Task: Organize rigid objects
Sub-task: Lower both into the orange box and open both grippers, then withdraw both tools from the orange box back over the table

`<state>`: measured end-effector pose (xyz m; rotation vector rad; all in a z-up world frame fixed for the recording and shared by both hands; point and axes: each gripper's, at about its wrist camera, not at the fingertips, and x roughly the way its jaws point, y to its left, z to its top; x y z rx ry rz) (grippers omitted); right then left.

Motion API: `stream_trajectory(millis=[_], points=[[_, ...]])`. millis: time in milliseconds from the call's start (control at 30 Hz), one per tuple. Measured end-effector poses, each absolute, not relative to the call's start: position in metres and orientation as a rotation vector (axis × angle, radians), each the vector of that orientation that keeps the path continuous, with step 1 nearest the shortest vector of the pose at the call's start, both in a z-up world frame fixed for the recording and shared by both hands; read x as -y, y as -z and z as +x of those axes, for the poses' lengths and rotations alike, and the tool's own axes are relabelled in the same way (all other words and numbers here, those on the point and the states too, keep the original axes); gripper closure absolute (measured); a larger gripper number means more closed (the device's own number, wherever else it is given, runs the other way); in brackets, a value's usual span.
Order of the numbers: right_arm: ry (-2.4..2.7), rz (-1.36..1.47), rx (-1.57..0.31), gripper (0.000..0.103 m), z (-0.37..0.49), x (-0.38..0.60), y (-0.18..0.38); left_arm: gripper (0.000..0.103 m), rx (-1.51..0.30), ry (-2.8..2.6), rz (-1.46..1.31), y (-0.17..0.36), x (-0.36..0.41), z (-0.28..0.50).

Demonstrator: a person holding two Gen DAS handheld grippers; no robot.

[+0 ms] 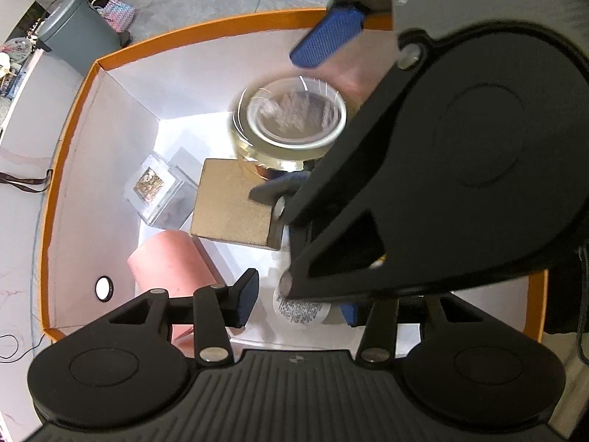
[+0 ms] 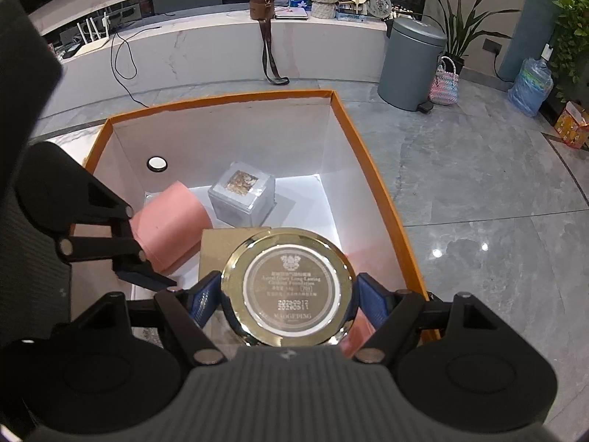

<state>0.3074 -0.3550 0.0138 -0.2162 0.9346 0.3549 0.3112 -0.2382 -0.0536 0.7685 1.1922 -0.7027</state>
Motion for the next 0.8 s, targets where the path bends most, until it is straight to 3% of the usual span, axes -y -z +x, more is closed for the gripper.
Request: stream_trajectory(millis=[33,67,567,700,800], points=[[-0.356,-0.217,-0.926,0.015,0.307,0.353,-0.015,0.047,-1.19,0.703,0.765,0.052,0.238,0.31],[-0.359,-0.212,-0.917,0.014,0.306,0.353,-0.017,0.047,-1.187,0.702,0.763,0.051,0.235,0.308],[-0.345,-0.207,-0.85,0.014,0.297,0.343,-0.04,0.046,-1.099,0.653,0.725,0.015,0.217,0.278],[-0.328,-0.201,-0.826,0.014,0.294,0.341,-0.047,0.036,-1.051,0.613,0.699,0.003,0.209,0.273],[-0.322,-0.197,-0.812,0.014,0.292,0.339,-0.052,0.036,-1.027,0.594,0.651,-0.003,0.2,0.272]])
